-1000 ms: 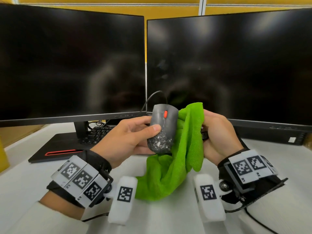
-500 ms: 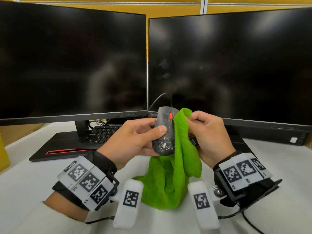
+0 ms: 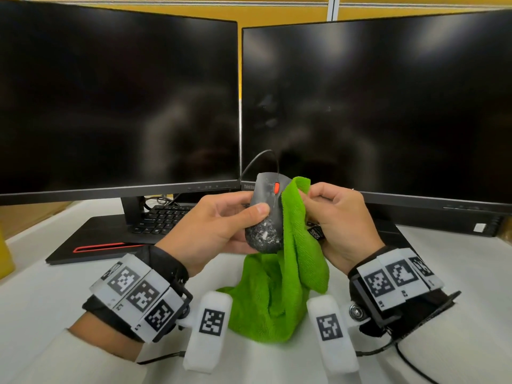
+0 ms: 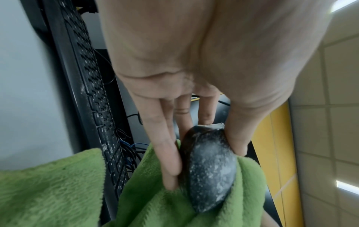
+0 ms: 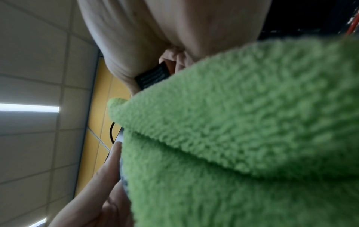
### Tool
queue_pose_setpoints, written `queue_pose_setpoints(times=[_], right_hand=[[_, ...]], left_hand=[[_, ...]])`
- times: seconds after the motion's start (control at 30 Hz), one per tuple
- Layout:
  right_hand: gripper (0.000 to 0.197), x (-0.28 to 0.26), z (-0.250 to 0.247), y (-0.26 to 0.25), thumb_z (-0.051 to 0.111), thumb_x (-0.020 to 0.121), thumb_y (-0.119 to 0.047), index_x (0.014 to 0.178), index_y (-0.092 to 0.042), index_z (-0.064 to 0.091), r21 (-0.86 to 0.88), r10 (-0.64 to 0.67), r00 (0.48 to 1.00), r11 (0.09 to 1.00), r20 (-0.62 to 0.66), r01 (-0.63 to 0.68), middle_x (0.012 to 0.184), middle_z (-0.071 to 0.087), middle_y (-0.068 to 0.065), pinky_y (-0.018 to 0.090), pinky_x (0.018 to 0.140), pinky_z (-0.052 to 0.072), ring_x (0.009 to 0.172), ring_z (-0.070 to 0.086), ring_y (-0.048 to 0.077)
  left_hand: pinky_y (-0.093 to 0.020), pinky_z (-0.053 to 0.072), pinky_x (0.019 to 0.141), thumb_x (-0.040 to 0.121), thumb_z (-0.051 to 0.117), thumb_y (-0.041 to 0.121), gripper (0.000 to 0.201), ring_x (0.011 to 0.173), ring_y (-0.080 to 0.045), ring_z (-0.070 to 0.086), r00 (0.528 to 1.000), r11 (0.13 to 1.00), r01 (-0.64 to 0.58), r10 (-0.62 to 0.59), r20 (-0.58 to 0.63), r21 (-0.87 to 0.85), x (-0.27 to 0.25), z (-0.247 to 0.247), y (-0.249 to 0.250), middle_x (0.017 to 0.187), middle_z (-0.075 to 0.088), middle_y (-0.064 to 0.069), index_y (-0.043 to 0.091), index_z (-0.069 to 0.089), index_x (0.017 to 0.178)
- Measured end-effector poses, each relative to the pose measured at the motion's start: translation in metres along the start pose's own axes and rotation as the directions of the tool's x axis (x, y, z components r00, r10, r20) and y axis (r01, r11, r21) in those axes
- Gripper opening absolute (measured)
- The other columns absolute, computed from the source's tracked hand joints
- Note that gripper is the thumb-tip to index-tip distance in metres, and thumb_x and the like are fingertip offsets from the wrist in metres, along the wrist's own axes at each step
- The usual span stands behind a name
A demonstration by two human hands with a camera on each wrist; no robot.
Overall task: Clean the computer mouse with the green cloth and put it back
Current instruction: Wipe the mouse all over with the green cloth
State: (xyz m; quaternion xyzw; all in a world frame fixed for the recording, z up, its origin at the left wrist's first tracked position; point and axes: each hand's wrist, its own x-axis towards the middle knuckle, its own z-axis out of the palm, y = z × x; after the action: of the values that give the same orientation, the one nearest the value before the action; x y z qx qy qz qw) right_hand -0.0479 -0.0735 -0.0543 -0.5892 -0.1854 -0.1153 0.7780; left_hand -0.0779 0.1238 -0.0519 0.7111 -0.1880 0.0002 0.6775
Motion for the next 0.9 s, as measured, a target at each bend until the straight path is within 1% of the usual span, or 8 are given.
queue_pose_setpoints(times=[0.13, 0.27, 0.37, 0.47, 0.57, 0.73, 0.83, 0.9], right_hand=[[0.030, 0.000, -0.002, -0.001, 0.080, 0.065, -0.021, 0.088, -0.002, 0.072, -0.004, 0.012, 0.999, 1.000, 0.037, -0.012, 0.078, 0.074, 0.016, 0.039, 0.070, 0.055, 0.067, 0.067, 0.028], [0.054, -0.001, -0.002, -0.003, 0.089, 0.046, -0.027, 0.087, 0.002, 0.069, -0.013, 0.035, 0.999, 0.999, 0.008, -0.035, 0.077, 0.073, 0.018, 0.038, 0.066, 0.057, 0.066, 0.067, 0.028], [0.034, 0.000, -0.002, -0.002, 0.085, 0.062, -0.023, 0.079, 0.003, 0.071, -0.024, 0.013, 1.000, 1.000, -0.028, -0.013, 0.071, 0.073, 0.016, 0.038, 0.064, 0.060, 0.062, 0.068, 0.025], [0.013, 0.001, -0.003, 0.000, 0.076, 0.083, -0.010, 0.076, 0.000, 0.073, 0.011, 0.010, 1.000, 1.000, -0.023, -0.010, 0.066, 0.074, 0.012, 0.032, 0.058, 0.059, 0.056, 0.069, 0.019], [0.007, 0.001, -0.004, -0.002, 0.075, 0.080, -0.011, 0.079, -0.004, 0.077, 0.035, 0.024, 0.999, 0.999, 0.029, -0.025, 0.072, 0.076, 0.015, 0.033, 0.060, 0.059, 0.058, 0.070, 0.021], [0.015, 0.003, -0.008, -0.005, 0.066, 0.095, -0.005, 0.087, -0.007, 0.079, 0.031, 0.010, 0.999, 0.999, 0.040, -0.012, 0.077, 0.077, 0.013, 0.037, 0.064, 0.060, 0.066, 0.072, 0.023], [0.016, 0.005, -0.013, -0.007, 0.066, 0.095, -0.005, 0.090, -0.008, 0.081, 0.037, 0.011, 1.000, 0.999, 0.008, -0.012, 0.082, 0.077, 0.015, 0.046, 0.076, 0.059, 0.072, 0.071, 0.028], [0.012, 0.005, -0.014, -0.006, 0.069, 0.093, -0.006, 0.093, -0.007, 0.081, 0.019, 0.004, 1.000, 1.000, -0.001, -0.004, 0.086, 0.078, 0.016, 0.047, 0.078, 0.057, 0.075, 0.071, 0.029]], left_hand=[[-0.056, 0.061, 0.095, 0.087, 0.068, 0.033, 0.043, 0.114, -0.047, 0.071, 1.000, 1.000, -0.008, 0.008, -0.021, -0.020, 0.001, -0.002, 0.000, 0.120, 0.077, -0.020, 0.019, 0.074, 0.127], [-0.046, 0.063, 0.089, 0.087, 0.069, 0.034, 0.043, 0.115, -0.048, 0.070, 1.000, 1.000, 0.002, -0.002, -0.002, -0.020, 0.001, 0.001, -0.001, 0.120, 0.078, -0.018, 0.022, 0.074, 0.128], [-0.044, 0.063, 0.088, 0.089, 0.068, 0.032, 0.042, 0.113, -0.044, 0.073, 1.000, 1.000, 0.009, -0.008, 0.015, -0.026, 0.001, 0.001, -0.002, 0.120, 0.078, -0.015, 0.022, 0.073, 0.129], [-0.053, 0.061, 0.096, 0.088, 0.067, 0.033, 0.044, 0.115, -0.046, 0.071, 1.000, 0.999, 0.009, -0.008, 0.017, -0.050, 0.001, -0.003, -0.002, 0.123, 0.077, -0.018, 0.018, 0.073, 0.130], [-0.057, 0.058, 0.101, 0.090, 0.065, 0.033, 0.045, 0.114, -0.044, 0.072, 1.000, 0.994, 0.022, -0.019, 0.022, -0.111, 0.001, -0.006, 0.000, 0.125, 0.075, -0.021, 0.013, 0.072, 0.130], [-0.034, 0.065, 0.080, 0.091, 0.060, 0.031, 0.045, 0.097, -0.031, 0.079, 0.999, 0.968, 0.033, -0.029, 0.023, -0.250, 0.002, -0.007, 0.003, 0.123, 0.076, -0.019, 0.009, 0.070, 0.129], [-0.033, 0.064, 0.081, 0.092, 0.058, 0.031, 0.045, 0.099, -0.030, 0.079, 1.000, 0.963, 0.030, -0.028, 0.011, -0.266, 0.001, -0.009, 0.002, 0.123, 0.077, -0.017, 0.009, 0.069, 0.130], [-0.033, 0.064, 0.082, 0.093, 0.058, 0.031, 0.045, 0.101, -0.030, 0.079, 1.000, 0.966, 0.029, -0.027, 0.012, -0.258, 0.002, -0.009, 0.001, 0.124, 0.077, -0.017, 0.009, 0.068, 0.131]])
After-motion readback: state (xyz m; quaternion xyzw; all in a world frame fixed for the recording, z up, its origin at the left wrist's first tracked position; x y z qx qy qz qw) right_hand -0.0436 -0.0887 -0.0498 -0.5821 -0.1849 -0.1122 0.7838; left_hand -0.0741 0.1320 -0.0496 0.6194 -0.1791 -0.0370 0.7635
